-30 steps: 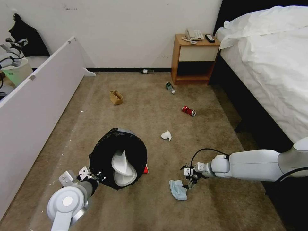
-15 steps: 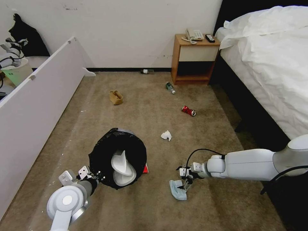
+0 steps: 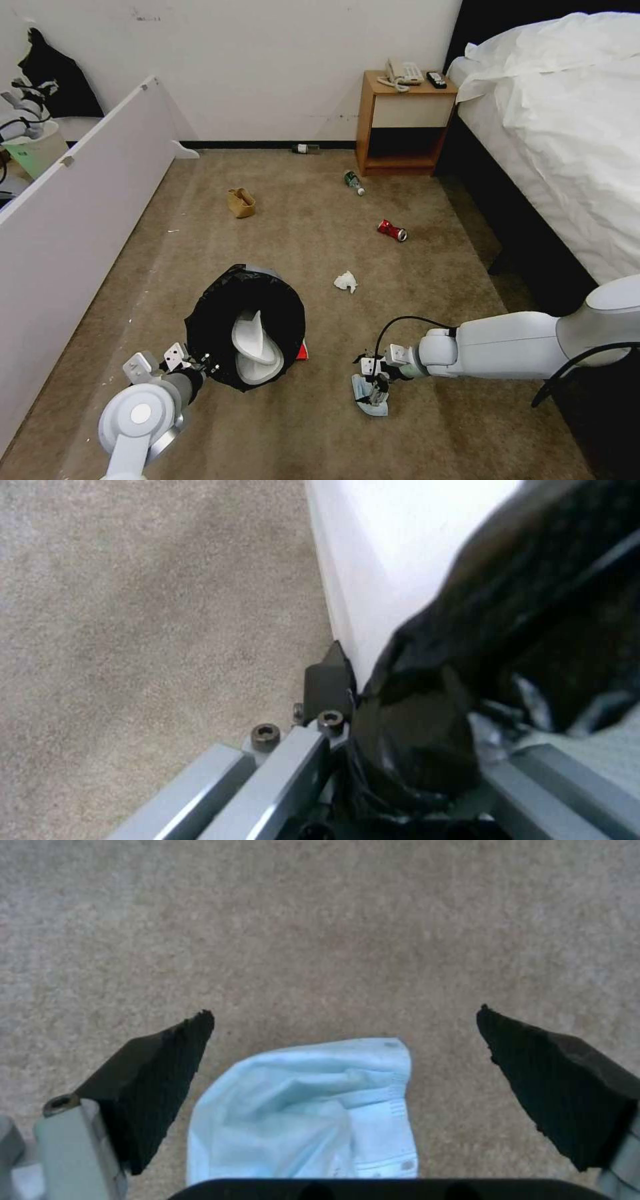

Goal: Pick up the trash bin and place the garbage on the floor into it.

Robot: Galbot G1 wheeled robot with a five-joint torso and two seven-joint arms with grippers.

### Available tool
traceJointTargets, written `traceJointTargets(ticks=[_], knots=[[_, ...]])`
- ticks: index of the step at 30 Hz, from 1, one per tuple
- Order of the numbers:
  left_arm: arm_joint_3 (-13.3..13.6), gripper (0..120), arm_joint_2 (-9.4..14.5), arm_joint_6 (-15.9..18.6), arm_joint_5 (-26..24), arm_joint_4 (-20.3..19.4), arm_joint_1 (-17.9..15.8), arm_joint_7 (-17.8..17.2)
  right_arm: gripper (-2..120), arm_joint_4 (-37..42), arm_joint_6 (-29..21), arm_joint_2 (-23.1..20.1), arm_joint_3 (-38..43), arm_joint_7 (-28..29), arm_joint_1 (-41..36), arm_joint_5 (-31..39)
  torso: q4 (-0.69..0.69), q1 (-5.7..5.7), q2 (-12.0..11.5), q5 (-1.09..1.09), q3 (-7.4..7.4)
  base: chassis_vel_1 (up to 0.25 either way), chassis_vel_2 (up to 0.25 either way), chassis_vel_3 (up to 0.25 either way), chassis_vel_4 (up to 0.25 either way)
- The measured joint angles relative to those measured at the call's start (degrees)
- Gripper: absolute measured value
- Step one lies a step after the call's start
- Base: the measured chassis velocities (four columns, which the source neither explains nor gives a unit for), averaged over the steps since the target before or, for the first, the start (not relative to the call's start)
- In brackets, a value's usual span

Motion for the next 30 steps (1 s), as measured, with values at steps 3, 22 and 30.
traceJointTargets(ticks=[3, 22, 30], knots=[[-0.1, 0, -0.1, 0.0, 0.0, 0.0, 0.0, 0.0, 100, -0.4, 0.0, -0.3, -0.6, -0.1, -0.1, 0.0, 0.0, 0.0, 0.0, 0.0, 0.0, 0.0, 0.0, 0.0, 0.0], [-0.3, 0, -0.2, 0.0, 0.1, 0.3, -0.1, 0.0, 100, -0.8, -0.2, -0.7, -3.3, -0.5, -0.1, -1.0, 0.0, 0.0, 0.0, 0.0, 0.0, 0.0, 0.0, 0.0, 0.0], [-0.4, 0, -0.2, 0.0, 0.1, 0.5, -0.2, 0.1, 100, -1.7, -0.2, -2.0, -4.0, -0.5, -0.2, -0.8, 0.0, 0.0, 0.0, 0.0, 0.0, 0.0, 0.0, 0.0, 0.0]])
